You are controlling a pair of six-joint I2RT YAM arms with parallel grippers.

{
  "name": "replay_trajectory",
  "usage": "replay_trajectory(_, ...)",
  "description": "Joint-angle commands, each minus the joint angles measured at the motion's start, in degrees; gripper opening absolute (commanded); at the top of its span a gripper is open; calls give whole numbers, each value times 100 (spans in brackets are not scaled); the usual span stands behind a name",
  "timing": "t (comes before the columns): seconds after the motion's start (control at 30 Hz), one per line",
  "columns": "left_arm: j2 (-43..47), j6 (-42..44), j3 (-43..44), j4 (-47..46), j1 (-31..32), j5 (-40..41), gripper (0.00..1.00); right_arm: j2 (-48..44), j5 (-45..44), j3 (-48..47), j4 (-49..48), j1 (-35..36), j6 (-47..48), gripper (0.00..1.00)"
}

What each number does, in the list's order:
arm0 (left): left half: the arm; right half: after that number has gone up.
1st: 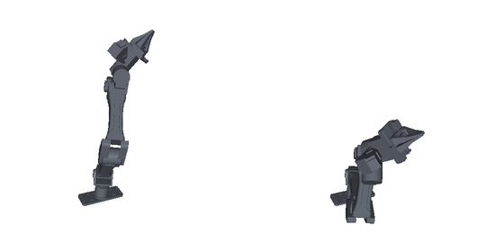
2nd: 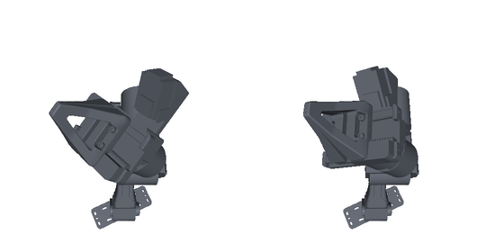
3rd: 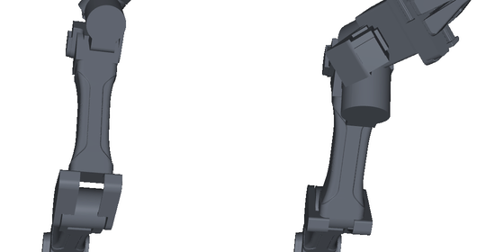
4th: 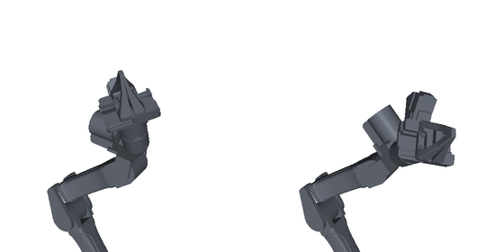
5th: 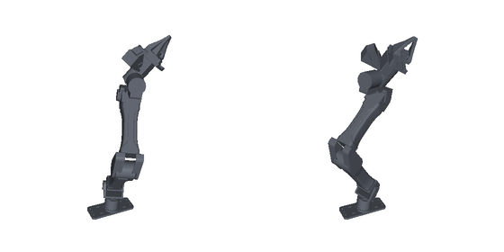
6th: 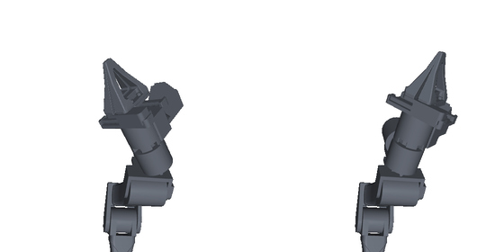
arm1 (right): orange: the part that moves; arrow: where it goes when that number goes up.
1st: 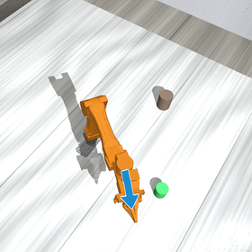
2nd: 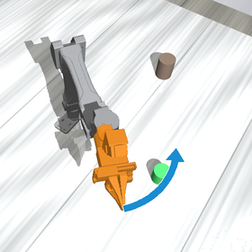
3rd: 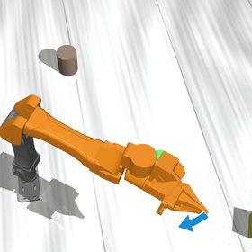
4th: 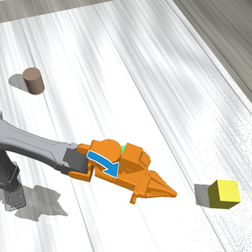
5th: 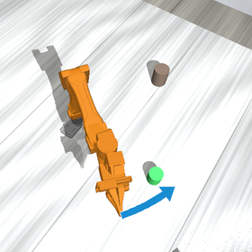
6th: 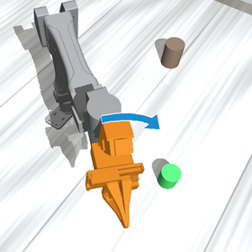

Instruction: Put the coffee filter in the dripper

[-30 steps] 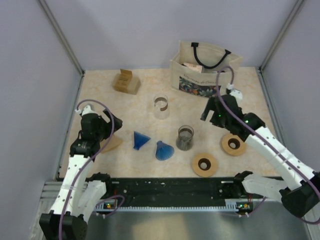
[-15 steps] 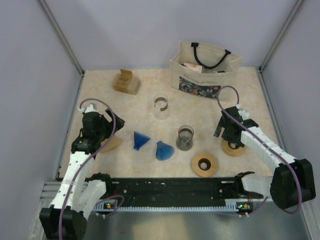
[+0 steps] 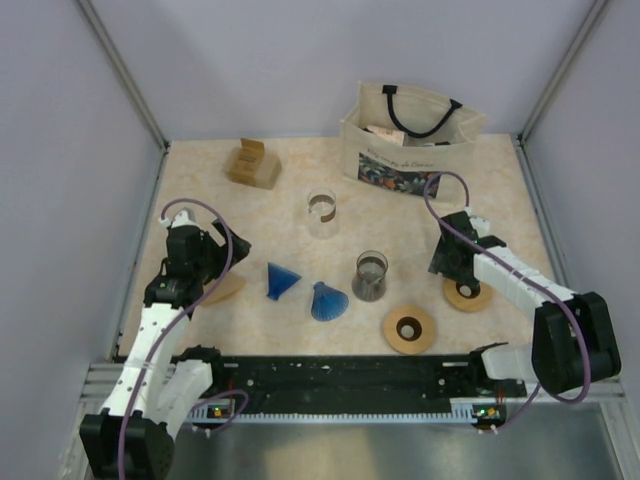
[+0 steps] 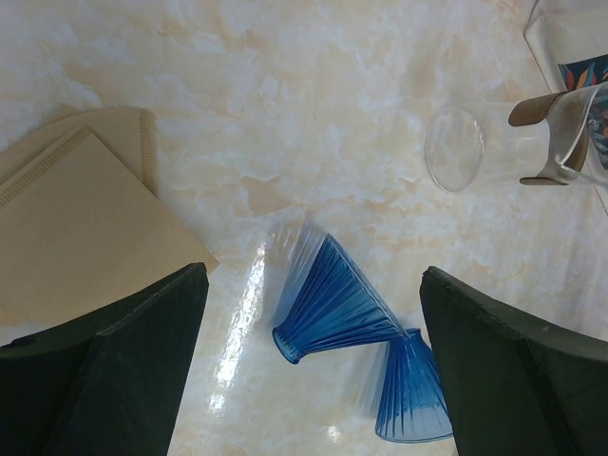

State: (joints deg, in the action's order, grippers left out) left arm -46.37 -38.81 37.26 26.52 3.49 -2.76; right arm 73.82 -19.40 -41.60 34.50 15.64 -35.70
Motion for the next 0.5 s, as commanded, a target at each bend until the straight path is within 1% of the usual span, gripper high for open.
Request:
replay_trajectory(0.0, 14, 66, -17, -279, 21, -57, 99, 141, 6, 100, -277, -70, 55, 66)
replay_trajectory(0.2, 14, 75, -34, -271, 21, -14, 99, 238, -55, 161, -268, -79, 28, 65)
replay_trajectory(0.3, 14, 66, -17, -271, 21, -22, 99, 238, -64, 153, -277, -78, 11, 58)
replay_trajectory(0.37, -3, 75, -25, -262, 21, -40, 99, 247, -169, 170, -260, -70, 2, 52)
replay_trajectory(0.47, 31, 75, -25, -244, 21, -31, 99, 264, -301, 162, -207, -70, 2, 51)
